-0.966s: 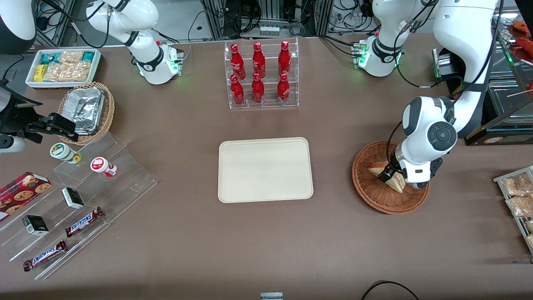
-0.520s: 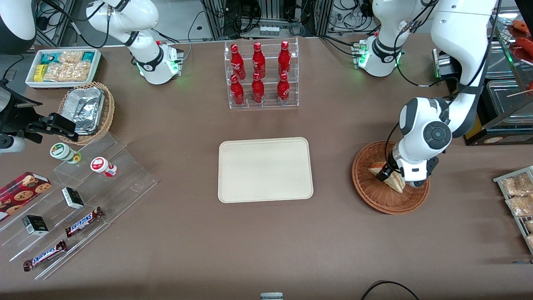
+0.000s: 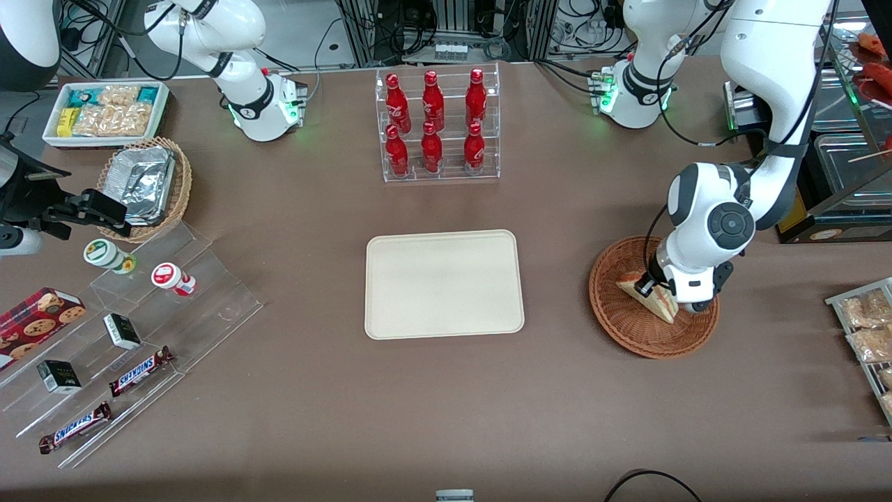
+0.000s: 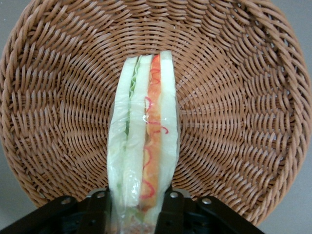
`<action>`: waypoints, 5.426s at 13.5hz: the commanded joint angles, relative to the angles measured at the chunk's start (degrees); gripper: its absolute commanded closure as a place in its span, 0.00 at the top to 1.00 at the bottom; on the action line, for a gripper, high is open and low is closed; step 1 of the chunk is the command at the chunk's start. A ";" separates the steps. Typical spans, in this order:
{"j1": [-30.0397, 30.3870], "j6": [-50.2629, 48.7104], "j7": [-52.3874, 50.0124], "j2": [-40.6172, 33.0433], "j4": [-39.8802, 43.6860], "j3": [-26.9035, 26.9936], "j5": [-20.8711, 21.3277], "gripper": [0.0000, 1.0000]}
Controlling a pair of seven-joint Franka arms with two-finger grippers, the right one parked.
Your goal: Place sandwich from basket to tray
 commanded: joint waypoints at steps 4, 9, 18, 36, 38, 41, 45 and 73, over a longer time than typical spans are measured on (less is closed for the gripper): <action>-1.77 -4.99 0.00 -1.37 4.33 -0.05 0.46 0.00; -7.39 -10.88 4.20 -0.67 11.18 -0.22 0.11 0.00; -23.47 -19.16 10.64 9.69 28.59 -0.57 -0.60 0.00; -37.46 -20.56 4.58 30.53 52.16 -1.98 -0.51 0.00; -37.46 -21.62 2.30 30.88 52.94 -1.98 2.02 0.00; -37.46 -21.80 0.54 31.85 53.56 -1.98 2.57 0.00; -37.46 -20.57 -1.84 32.64 53.65 -2.07 2.48 0.00; -10.41 -36.03 38.03 -0.03 30.73 -2.07 0.98 1.00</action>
